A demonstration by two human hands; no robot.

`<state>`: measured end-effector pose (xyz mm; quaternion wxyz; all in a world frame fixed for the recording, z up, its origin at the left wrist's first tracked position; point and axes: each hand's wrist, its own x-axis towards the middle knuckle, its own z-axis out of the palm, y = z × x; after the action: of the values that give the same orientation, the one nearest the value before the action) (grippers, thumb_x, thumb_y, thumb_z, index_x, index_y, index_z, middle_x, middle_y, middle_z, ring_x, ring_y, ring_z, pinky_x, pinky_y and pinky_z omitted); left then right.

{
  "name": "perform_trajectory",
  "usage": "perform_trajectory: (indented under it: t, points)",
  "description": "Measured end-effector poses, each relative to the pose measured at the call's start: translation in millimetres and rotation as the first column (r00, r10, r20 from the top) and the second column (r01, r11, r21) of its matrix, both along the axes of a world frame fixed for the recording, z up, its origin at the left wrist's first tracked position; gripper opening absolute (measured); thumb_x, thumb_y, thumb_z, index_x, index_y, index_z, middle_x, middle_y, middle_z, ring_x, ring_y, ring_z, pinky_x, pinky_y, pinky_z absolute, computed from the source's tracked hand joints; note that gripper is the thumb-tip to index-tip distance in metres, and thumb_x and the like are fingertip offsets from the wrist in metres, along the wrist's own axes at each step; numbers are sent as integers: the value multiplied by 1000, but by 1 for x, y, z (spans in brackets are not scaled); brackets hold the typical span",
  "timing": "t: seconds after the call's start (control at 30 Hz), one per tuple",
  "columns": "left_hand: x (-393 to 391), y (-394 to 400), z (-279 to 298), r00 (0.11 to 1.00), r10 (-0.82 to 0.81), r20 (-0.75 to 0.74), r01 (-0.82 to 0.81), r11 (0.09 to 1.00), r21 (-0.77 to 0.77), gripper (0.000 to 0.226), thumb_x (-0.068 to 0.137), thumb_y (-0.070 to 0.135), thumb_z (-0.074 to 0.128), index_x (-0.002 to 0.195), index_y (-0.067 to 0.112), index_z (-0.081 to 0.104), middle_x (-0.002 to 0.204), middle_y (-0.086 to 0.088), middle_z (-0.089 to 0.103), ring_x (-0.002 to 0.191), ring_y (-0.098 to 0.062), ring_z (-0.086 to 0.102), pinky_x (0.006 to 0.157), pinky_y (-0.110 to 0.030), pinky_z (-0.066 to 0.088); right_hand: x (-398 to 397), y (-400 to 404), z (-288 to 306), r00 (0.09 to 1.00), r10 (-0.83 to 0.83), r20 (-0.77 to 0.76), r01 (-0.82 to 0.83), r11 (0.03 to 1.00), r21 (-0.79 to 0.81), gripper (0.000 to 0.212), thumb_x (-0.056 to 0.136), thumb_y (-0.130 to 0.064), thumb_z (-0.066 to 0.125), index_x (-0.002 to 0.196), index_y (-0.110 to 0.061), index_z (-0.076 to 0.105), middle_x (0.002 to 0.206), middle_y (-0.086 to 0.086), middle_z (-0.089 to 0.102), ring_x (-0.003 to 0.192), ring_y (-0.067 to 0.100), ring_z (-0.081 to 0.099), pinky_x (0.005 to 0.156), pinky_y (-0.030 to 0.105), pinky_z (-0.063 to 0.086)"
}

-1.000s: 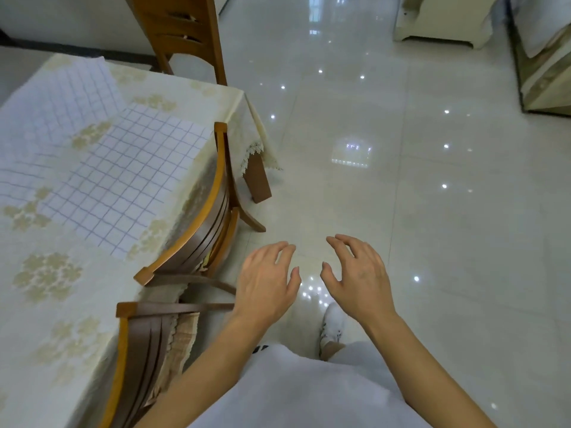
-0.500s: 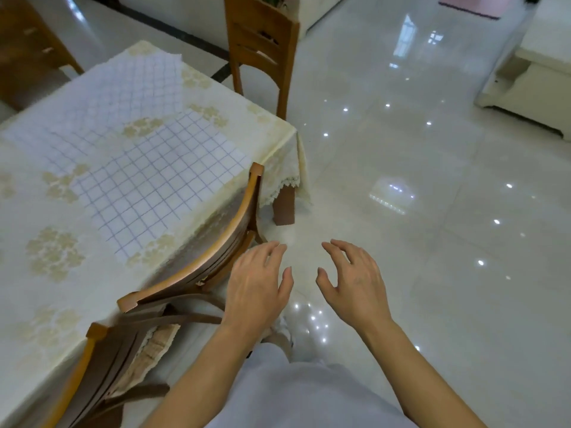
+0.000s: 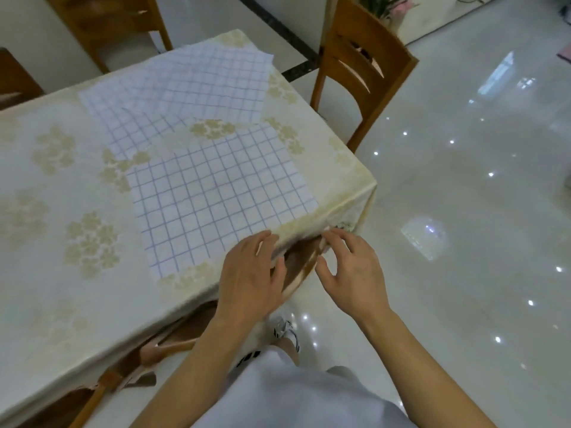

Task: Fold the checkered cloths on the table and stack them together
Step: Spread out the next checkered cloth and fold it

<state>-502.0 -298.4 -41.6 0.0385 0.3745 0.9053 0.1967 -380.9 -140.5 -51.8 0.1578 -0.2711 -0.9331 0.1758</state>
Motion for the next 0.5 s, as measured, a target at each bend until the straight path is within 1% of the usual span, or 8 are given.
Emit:
perform_trajectory:
  t: [0.07,0.13,0.23,0.37,0.5]
  points:
    - [-26,3,-3,1000,28,6,-28,1000,-10,46,96,40,39,130,16,58,132,-4,61,120,-22,57,102,-40,45,-30,11,1,998,46,43,-45,999,-18,43,88,-29,65,127,-13,64,128,6,63,114,25,58,99,39,46]
    - [-49,4,-6,997,74,23,-74,997,-7,48,95,41,37,129,15,60,131,-4,62,119,-23,58,100,-40,46,-58,20,0,993,81,82,-79,996,-32,45,89,-31,65,131,-15,62,132,5,61,118,24,56,101,37,45]
    - [-76,4,-10,991,127,51,-127,992,-9,48,96,39,40,130,13,61,133,-5,62,122,-24,57,102,-41,46,-92,31,-4,983,137,125,-135,991,-25,47,90,-33,65,133,-16,61,133,5,61,120,24,55,102,38,45]
    - [-101,-5,-20,983,178,52,-176,984,-31,44,94,34,49,131,13,61,133,-6,62,121,-25,58,103,-43,45,-127,37,-10,964,218,152,-216,976,-30,47,92,-35,56,134,-15,60,134,7,61,120,25,55,104,38,43]
    - [-121,-15,-35,979,201,27,-198,977,-75,45,94,35,44,130,15,61,132,-5,62,119,-23,58,108,-46,40,-154,41,-20,932,332,145,-329,943,-41,46,92,-34,56,133,-13,61,132,9,61,118,25,55,104,39,44]
